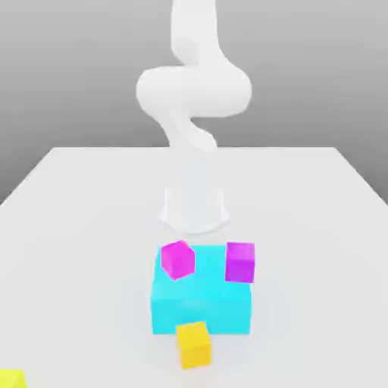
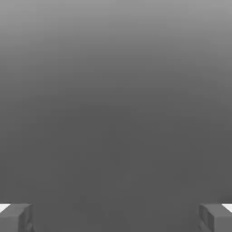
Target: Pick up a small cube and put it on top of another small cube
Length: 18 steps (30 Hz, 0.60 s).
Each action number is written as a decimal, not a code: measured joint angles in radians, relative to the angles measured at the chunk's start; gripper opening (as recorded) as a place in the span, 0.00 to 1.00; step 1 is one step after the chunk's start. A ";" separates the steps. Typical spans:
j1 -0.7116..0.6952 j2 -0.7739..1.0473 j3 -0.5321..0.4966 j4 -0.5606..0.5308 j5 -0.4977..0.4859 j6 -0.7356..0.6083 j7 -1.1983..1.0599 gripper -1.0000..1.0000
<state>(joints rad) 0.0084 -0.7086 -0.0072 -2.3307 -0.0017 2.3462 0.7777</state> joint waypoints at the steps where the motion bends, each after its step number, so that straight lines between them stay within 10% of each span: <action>1: 0.003 0.039 -0.003 -0.013 0.000 0.020 -0.010 0.50; 18: 0.040 0.659 -0.040 -0.221 0.016 0.333 -0.182 0.50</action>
<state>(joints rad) 0.0480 -0.0499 -0.0468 -2.5517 0.0146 2.6795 0.5960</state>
